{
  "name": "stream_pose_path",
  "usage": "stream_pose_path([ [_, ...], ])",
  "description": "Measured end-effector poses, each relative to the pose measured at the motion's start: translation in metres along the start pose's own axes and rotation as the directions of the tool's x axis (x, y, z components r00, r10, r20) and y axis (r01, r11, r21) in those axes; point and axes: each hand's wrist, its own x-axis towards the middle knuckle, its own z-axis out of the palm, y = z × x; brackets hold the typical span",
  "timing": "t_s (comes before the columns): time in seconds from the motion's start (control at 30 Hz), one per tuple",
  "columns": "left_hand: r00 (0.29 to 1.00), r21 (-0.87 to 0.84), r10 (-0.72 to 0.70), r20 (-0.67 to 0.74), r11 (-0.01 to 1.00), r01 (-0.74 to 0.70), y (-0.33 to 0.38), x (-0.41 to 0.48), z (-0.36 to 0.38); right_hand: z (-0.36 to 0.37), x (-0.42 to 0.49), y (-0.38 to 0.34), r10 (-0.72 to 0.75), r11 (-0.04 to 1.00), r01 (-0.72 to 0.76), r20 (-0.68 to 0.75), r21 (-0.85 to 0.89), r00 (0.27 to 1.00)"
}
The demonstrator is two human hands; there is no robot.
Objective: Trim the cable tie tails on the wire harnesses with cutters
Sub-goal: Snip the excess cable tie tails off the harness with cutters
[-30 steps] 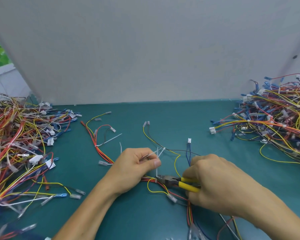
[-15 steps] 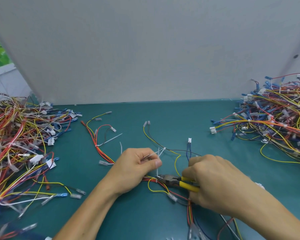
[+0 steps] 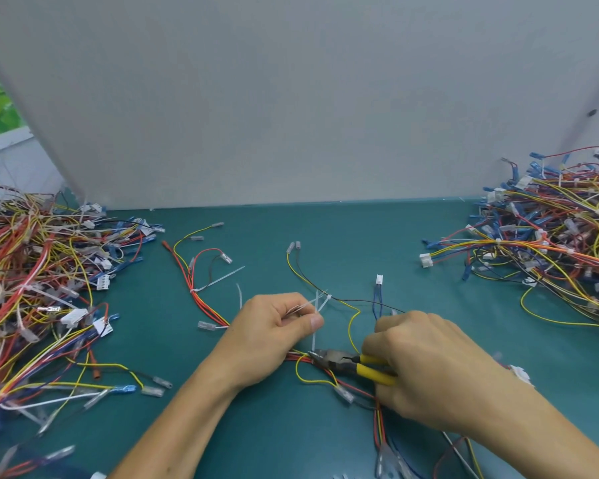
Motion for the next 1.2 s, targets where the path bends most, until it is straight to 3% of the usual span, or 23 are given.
stream_pose_path([
  [0.17, 0.990, -0.172, 0.071, -0.119, 0.981, -0.091, 0.013, -0.001, -0.002, -0.004, -0.002, 0.001, 0.042, 0.996, -0.039, -0.038, 0.081, 0.998],
  [0.3, 0.960, -0.426, 0.110, -0.258, 0.879, -0.216, 0.028, -0.002, -0.008, 0.003, -0.002, -0.008, 0.023, 0.992, -0.011, -0.094, 0.126, 0.995],
  [0.47, 0.919, -0.492, 0.172, -0.354, 0.802, -0.339, 0.038, -0.002, -0.035, 0.010, 0.000, -0.007, 0.023, 0.998, -0.022, -0.024, 0.060, 0.999],
  [0.53, 0.915, -0.480, 0.127, -0.384, 0.819, -0.315, 0.030, -0.002, -0.047, 0.004, -0.002, 0.001, 0.021, 1.000, -0.022, 0.038, 0.019, 0.999],
  [0.63, 0.931, -0.483, -0.040, -0.363, 0.863, -0.151, 0.010, -0.003, -0.053, -0.012, -0.008, 0.018, 0.057, 0.998, -0.055, 0.191, -0.014, 0.980],
  [0.7, 0.946, -0.399, -0.092, -0.310, 0.916, -0.042, 0.001, -0.004, -0.053, -0.024, -0.012, 0.028, 0.088, 0.996, -0.088, 0.290, -0.013, 0.953],
  [0.77, 0.973, -0.176, -0.025, -0.231, 0.984, -0.016, -0.003, -0.005, -0.051, -0.033, -0.017, 0.037, 0.106, 0.993, -0.118, 0.353, 0.012, 0.930],
  [0.9, 0.996, 0.142, 0.072, -0.060, 0.988, -0.063, -0.002, -0.005, -0.034, -0.045, -0.024, 0.050, 0.114, 0.979, -0.159, 0.306, 0.128, 0.945],
  [1.1, 0.995, 0.320, 0.084, 0.051, 0.942, -0.096, -0.002, -0.004, -0.018, -0.043, -0.023, 0.042, 0.068, 0.979, -0.109, 0.227, 0.174, 0.972],
  [1.2, 0.996, 0.327, 0.059, 0.066, 0.942, -0.078, 0.001, -0.008, -0.017, -0.039, -0.025, 0.026, 0.042, 0.977, -0.081, 0.196, 0.196, 0.980],
])
